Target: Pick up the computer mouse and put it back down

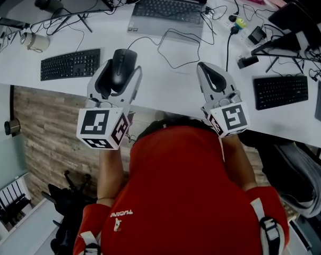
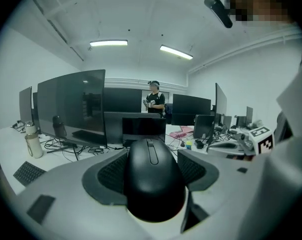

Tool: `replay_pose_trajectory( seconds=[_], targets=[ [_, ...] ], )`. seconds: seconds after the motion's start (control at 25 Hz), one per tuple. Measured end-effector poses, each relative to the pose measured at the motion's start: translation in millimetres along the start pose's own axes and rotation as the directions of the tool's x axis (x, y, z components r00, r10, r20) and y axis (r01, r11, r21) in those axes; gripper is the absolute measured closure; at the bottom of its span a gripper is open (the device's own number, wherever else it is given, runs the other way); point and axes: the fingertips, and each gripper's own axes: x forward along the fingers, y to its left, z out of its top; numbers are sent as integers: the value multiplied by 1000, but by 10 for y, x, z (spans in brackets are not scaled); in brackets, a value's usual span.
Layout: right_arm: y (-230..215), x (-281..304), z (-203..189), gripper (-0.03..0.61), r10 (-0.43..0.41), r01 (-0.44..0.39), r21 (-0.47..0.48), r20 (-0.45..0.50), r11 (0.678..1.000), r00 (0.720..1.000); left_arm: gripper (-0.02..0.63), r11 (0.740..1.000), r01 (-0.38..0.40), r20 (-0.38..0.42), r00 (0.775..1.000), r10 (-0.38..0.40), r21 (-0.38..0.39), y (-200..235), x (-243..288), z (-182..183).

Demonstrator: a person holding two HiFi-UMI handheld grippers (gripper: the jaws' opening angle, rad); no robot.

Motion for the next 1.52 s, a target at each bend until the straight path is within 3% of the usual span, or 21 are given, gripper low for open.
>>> replay_pose_trajectory(
  seconds=[0.6,1.0,1.52],
  targets=[
    [-14,26,-99,574,8,-8,-4,-33,1000,999,310,1000,14,-185,983,-16,-11,-19,612,-850],
    [-48,44,-153,574,-2,2,-5,-52,1000,999,310,999,41,-317,948,-39,0,-76,996,-1434],
    [-130,69,-223,574,-25,25,2,-71,1000,997,308,999,45,-419,908,-29,28,8,1276,-1941]
  ],
)
